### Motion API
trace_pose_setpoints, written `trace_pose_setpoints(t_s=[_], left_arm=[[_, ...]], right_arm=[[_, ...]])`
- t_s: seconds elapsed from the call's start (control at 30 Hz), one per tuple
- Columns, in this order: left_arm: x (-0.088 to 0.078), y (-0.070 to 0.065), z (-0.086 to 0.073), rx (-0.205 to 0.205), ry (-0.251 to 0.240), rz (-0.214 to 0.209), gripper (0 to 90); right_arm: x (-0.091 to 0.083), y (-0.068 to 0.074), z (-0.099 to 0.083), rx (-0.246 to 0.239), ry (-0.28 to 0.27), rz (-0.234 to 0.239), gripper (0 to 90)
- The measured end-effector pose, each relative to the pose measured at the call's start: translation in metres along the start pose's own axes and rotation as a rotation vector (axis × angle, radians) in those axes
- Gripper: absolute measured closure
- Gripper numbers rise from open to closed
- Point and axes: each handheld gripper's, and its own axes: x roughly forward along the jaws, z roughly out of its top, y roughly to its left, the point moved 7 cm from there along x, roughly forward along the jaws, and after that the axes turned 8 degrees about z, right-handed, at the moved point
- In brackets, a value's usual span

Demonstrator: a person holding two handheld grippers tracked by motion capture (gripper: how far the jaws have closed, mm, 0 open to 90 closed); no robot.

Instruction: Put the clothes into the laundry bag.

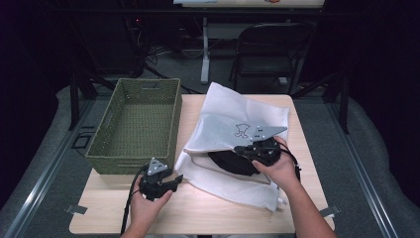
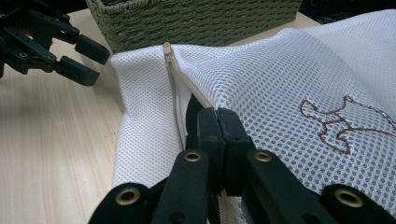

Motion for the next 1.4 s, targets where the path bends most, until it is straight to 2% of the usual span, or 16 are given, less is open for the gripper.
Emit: trace_pose_setpoints(t_s=[0.03,0.2,0.27,0.33,0.4,0.53,0.77,0.9,1.1,1.23,1.33,1.4], left_arm=[[0.001,-0.001,0.001,0.001,-0.006,-0.003,50.7],[0.012,0.000,0.004,0.013,-0.001,0.041,56.0],[0.014,-0.001,0.005,0.014,-0.005,0.049,62.3],[0.015,0.000,0.005,0.020,-0.015,0.063,72.8],[0.014,0.002,0.005,0.021,-0.012,0.055,79.3],[0.009,-0.001,0.004,0.028,-0.003,0.008,82.9],[-0.005,-0.017,-0.003,0.050,0.017,-0.090,83.4],[-0.011,-0.022,-0.007,0.066,0.024,-0.103,83.2],[-0.019,-0.031,-0.020,0.053,0.047,-0.153,83.3],[-0.021,-0.037,-0.031,0.076,0.080,-0.165,83.3],[-0.021,-0.041,-0.038,0.058,0.094,-0.179,83.3],[-0.022,-0.043,-0.042,0.061,0.104,-0.184,83.1]], right_arm=[[0.000,0.000,-0.001,0.001,0.001,0.001,89.3],[-0.001,-0.001,-0.002,0.005,0.000,-0.001,89.3],[-0.003,-0.002,-0.003,0.002,-0.001,-0.004,89.3],[-0.003,-0.002,-0.003,0.005,-0.002,-0.006,89.3],[-0.003,-0.002,-0.003,0.005,-0.001,-0.006,89.3],[-0.003,-0.001,-0.003,0.003,0.004,-0.011,89.3],[-0.003,0.004,-0.014,0.005,0.021,-0.011,89.2],[-0.002,0.006,-0.024,0.019,0.031,-0.009,89.1],[-0.004,0.014,-0.035,0.023,0.039,-0.022,89.1],[-0.004,0.022,-0.046,0.033,0.033,-0.023,88.9],[-0.002,0.027,-0.057,0.035,0.045,-0.021,88.7],[-0.001,0.028,-0.063,0.043,0.052,-0.025,88.6]])
